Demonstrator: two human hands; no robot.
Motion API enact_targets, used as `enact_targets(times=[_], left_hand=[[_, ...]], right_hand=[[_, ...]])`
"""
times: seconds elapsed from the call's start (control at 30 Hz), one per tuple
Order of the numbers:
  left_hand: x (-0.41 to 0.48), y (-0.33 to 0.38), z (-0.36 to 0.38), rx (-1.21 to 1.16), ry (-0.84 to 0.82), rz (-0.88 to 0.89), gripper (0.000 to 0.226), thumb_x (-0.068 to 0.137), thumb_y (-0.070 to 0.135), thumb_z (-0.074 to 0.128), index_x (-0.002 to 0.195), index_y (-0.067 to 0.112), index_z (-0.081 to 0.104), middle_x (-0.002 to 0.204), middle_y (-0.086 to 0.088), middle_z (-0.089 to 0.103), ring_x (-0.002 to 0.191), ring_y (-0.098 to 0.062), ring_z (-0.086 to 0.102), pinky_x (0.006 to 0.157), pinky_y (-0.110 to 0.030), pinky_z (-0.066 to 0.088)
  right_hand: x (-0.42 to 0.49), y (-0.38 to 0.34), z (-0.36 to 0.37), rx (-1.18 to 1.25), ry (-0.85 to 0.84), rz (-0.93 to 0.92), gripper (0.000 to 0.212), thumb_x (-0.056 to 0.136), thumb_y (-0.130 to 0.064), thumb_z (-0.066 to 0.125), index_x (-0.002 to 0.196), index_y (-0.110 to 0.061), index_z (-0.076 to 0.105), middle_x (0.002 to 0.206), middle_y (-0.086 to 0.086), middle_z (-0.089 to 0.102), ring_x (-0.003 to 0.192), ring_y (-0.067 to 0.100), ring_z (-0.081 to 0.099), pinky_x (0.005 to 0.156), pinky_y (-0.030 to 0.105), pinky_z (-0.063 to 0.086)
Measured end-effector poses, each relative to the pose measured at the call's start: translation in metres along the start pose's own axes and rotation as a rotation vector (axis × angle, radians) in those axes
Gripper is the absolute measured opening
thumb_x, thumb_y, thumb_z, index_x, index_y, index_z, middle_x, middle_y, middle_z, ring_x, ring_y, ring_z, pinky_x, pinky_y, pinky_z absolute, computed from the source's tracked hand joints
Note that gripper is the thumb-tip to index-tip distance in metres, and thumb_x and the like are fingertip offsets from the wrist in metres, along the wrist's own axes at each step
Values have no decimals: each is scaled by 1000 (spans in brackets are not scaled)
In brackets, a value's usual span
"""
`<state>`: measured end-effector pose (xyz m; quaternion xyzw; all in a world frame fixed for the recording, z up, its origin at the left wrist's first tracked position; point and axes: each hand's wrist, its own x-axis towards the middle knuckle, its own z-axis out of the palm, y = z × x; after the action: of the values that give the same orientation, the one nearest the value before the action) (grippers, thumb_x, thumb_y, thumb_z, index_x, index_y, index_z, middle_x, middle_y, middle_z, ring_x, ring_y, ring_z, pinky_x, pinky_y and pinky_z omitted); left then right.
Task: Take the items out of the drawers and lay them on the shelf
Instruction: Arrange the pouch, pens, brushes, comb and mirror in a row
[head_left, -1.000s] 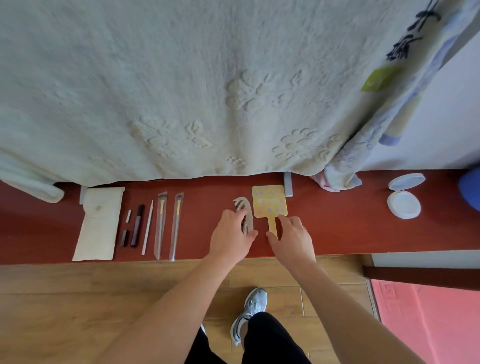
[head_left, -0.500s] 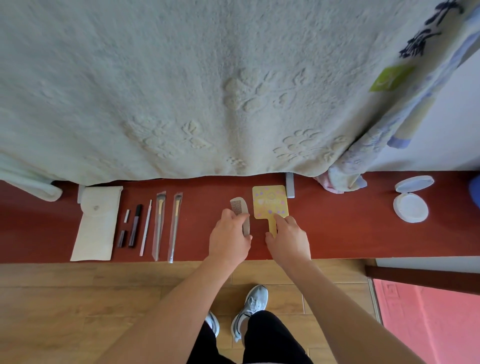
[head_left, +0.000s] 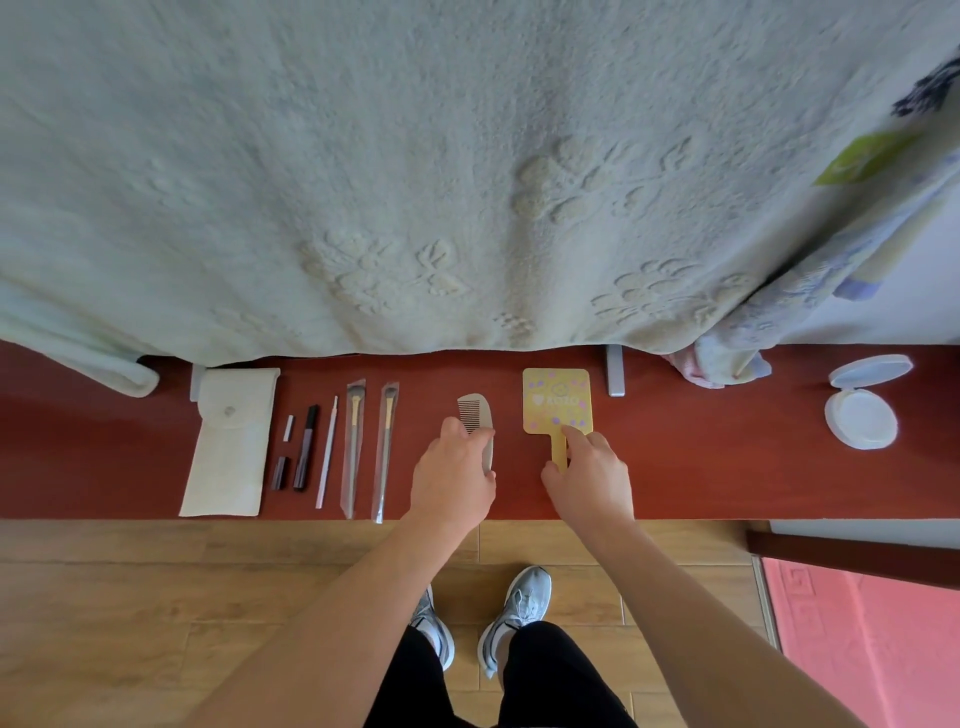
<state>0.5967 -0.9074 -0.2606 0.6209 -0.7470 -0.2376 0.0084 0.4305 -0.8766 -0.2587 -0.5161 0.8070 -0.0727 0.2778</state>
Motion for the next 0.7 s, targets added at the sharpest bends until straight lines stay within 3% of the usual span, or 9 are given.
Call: enact_targets(times=[0.7], left_hand=[[-4,-55,-26,27,19,17,54,89,28,71,139,26,51,119,-2,48,94,-18,65,77,-27,55]], right_hand=[[-14,-58,39,1,-8,-59,49,88,-24,57,137,-21,52,116,8,58,90,32,64,71,34,51]])
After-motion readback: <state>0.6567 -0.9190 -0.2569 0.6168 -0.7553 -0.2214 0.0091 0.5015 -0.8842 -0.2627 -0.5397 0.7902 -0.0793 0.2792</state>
